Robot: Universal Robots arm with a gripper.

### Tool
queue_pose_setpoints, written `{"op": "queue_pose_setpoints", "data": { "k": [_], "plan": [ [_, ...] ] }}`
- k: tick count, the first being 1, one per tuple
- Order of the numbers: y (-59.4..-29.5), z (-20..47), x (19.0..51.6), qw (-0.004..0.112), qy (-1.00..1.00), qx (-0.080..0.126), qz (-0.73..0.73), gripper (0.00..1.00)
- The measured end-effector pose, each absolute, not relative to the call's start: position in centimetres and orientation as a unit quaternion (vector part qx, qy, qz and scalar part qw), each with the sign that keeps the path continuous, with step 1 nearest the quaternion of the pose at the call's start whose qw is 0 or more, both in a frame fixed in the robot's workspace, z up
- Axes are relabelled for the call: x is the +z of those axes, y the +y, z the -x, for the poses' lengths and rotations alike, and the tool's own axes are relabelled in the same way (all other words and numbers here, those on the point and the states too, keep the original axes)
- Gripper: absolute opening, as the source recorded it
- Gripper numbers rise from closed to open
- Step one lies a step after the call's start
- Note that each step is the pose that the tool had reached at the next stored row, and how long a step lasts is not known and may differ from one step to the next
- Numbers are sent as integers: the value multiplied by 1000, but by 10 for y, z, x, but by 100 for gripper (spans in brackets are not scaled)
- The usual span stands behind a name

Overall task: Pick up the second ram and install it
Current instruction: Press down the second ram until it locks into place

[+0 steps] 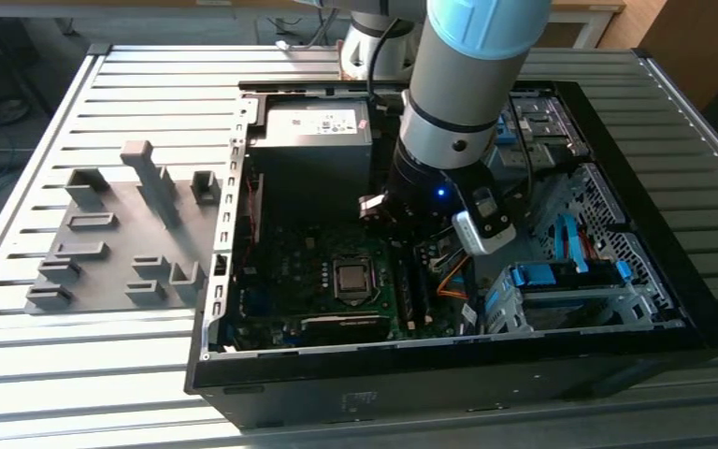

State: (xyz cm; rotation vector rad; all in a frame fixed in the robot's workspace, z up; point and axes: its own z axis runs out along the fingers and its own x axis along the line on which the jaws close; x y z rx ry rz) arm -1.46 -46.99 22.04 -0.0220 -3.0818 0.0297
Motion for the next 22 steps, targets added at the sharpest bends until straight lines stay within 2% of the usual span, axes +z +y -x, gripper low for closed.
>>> {"op": "queue_pose_setpoints", "data": {
  "k": [13, 22],
  "plan": [
    [-470, 14, 216, 30, -999, 9, 7, 11],
    [-470, 14, 239, 30, -999, 9, 7, 11]
  ]
}}
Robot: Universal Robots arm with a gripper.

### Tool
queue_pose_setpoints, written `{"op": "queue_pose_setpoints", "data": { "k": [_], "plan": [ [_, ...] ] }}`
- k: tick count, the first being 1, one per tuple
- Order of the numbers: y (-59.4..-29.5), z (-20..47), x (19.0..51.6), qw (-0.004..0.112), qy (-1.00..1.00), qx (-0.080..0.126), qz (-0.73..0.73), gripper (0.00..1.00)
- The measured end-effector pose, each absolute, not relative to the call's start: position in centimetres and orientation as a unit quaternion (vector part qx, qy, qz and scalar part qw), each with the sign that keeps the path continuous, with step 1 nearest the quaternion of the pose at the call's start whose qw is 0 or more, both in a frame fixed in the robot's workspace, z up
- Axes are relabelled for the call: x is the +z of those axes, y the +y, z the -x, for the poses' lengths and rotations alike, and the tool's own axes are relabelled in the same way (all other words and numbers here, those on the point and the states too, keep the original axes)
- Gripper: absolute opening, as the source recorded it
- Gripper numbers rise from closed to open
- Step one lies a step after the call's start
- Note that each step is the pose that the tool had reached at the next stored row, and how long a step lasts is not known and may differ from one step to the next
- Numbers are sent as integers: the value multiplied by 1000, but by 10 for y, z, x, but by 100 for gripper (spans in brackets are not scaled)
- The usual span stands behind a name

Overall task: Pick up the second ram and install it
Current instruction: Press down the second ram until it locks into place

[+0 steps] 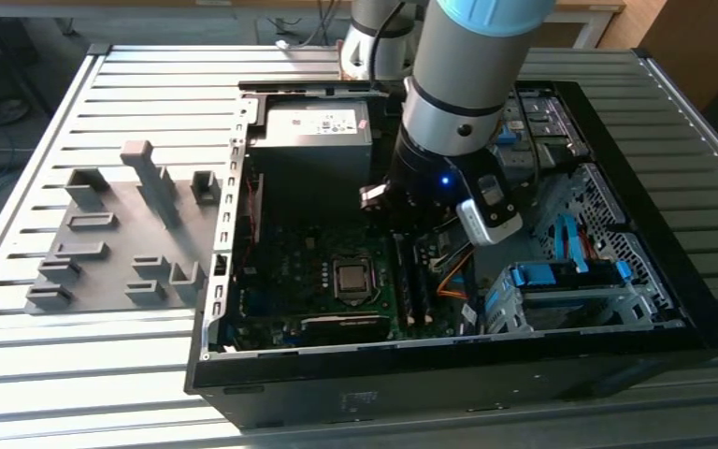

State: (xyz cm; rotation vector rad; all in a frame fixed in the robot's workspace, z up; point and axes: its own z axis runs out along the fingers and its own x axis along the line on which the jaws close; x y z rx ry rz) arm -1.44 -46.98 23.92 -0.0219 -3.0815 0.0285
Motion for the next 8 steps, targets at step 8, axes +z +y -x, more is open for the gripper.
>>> {"op": "queue_pose_setpoints", "data": {
  "k": [8],
  "plan": [
    [-470, 14, 242, 30, -999, 9, 7, 11]
  ]
}}
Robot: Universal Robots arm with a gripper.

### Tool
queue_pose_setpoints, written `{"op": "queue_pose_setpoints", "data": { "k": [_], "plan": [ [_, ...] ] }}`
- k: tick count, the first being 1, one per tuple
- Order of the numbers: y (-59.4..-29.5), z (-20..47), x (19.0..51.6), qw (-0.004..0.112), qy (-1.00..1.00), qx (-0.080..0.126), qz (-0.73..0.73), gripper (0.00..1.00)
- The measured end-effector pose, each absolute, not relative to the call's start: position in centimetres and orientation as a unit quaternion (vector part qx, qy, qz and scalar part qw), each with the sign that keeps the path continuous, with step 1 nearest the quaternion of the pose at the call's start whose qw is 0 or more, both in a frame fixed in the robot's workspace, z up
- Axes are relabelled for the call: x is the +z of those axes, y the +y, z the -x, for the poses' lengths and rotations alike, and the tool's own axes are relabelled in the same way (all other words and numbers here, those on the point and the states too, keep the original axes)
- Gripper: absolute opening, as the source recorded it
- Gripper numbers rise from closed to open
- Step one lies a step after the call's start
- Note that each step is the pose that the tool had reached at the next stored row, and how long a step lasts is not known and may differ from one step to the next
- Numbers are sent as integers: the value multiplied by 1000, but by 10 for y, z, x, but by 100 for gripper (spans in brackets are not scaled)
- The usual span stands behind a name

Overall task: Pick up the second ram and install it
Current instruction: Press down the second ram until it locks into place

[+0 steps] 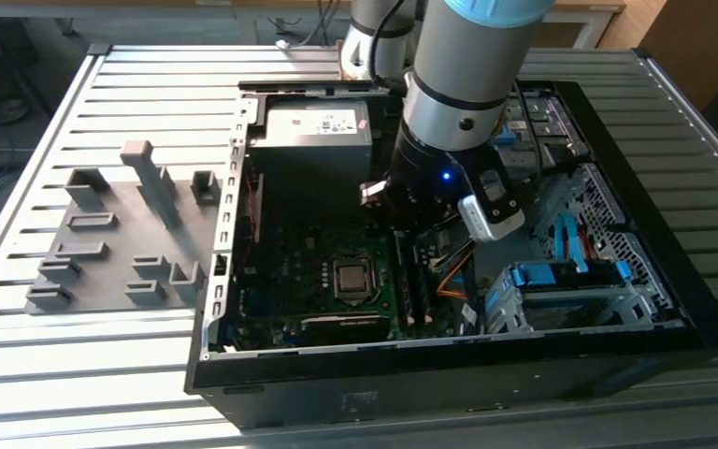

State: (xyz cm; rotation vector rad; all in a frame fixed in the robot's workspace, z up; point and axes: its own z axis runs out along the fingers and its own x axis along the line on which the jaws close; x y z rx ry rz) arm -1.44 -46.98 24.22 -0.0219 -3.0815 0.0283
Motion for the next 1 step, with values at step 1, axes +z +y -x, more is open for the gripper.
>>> {"op": "queue_pose_setpoints", "data": {
  "k": [1],
  "plan": [
    [-470, 14, 242, 30, -999, 9, 7, 11]
  ]
}}
